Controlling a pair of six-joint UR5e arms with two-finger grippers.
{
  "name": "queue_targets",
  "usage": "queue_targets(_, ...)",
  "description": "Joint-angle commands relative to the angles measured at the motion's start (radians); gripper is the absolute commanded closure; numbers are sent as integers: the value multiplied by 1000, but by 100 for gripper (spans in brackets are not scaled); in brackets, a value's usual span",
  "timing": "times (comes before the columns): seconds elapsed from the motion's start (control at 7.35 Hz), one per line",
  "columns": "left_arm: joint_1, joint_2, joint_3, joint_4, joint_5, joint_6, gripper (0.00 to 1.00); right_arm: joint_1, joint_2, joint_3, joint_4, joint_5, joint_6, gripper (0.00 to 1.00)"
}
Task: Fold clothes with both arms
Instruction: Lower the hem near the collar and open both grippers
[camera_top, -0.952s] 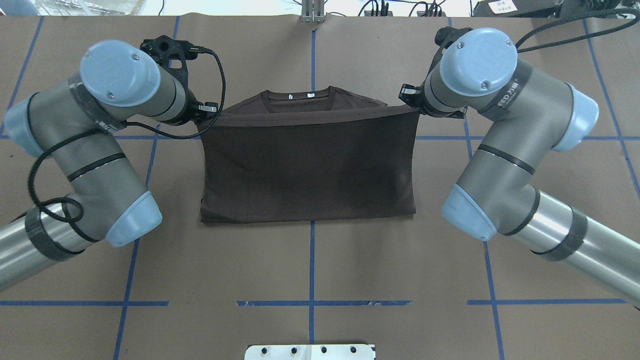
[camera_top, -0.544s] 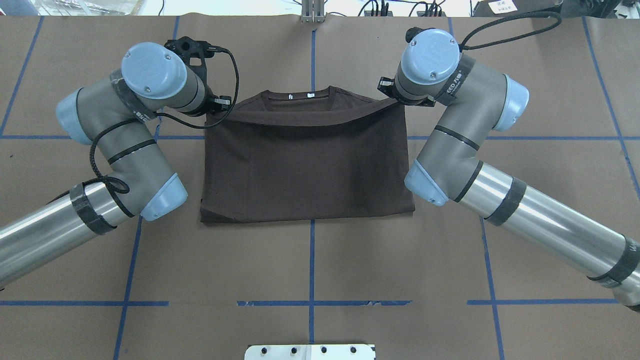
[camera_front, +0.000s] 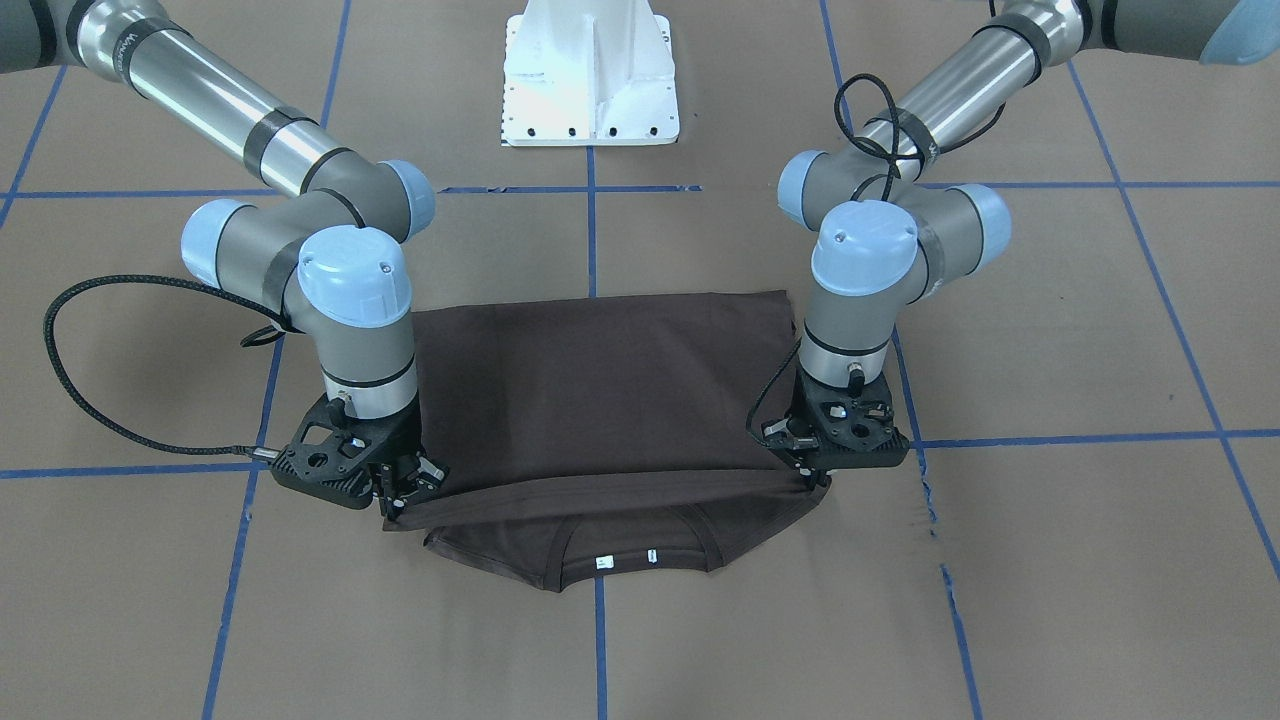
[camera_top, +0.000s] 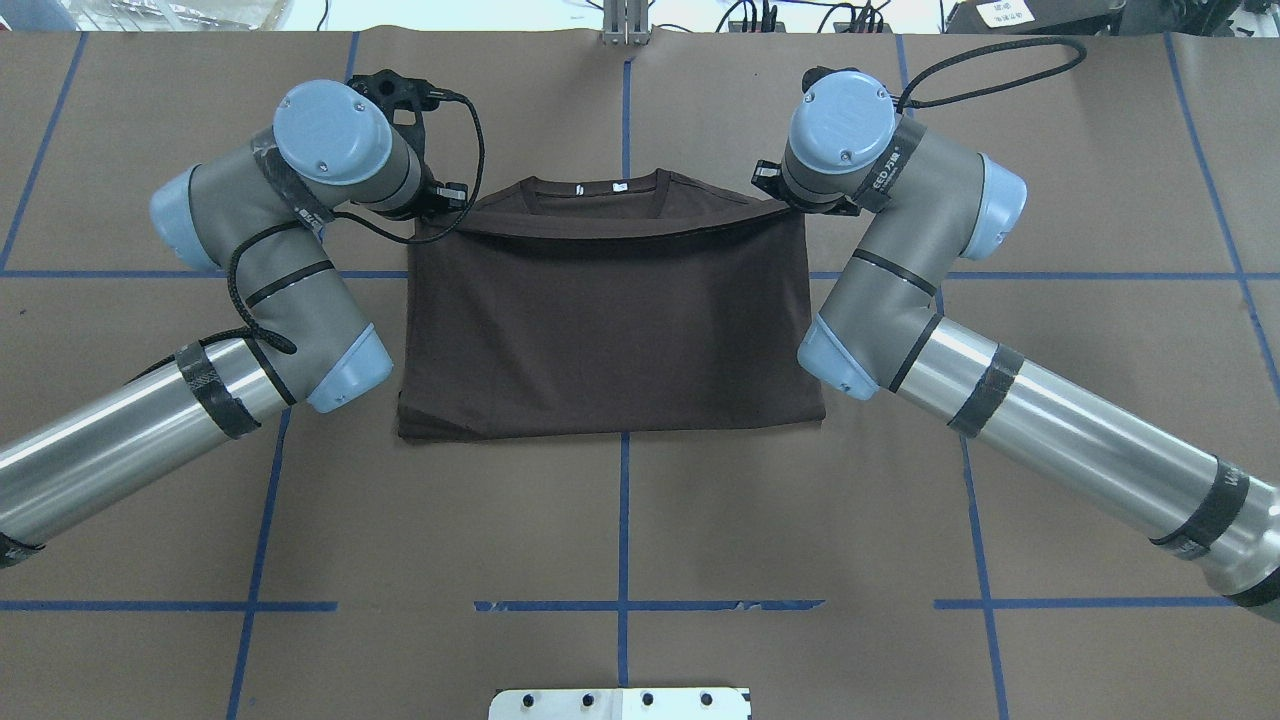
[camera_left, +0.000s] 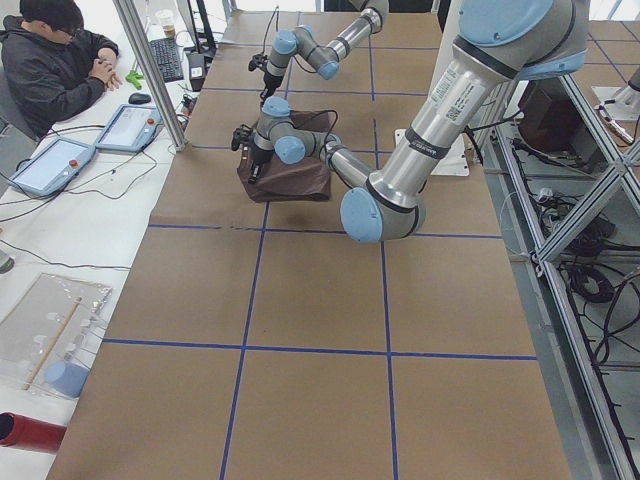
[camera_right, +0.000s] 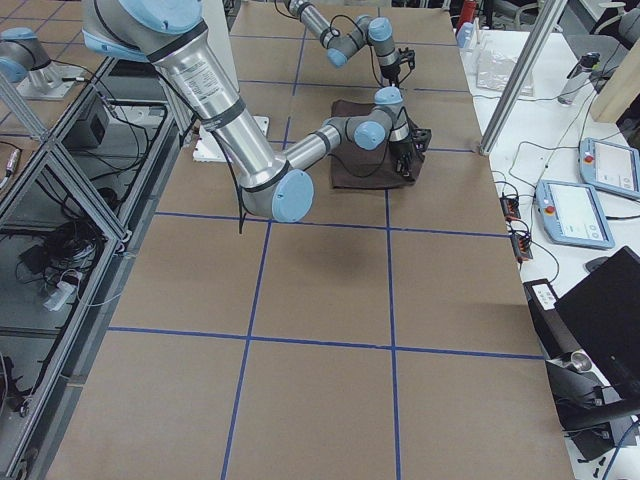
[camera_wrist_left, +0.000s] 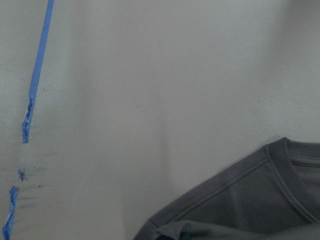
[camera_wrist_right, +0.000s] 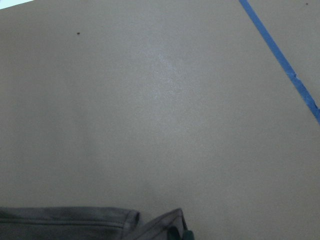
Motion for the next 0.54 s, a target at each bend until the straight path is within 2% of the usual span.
queue_targets(0.0,-1,1,25,-11,0,10,100,-7,-2,-3,1,0,0,100)
queue_targets(0.14,-1,1,24,-13,-2,17,100,-11,0,-3,1,0,0,75)
queue_targets(0.27,-1,5,15,-14,0,81,1,-31,-3,-3,1,-24,-11,1)
queue_targets(0.41,-4,31,-32,-36,-6,139,0,-28,0,10,2,-25,-56,0)
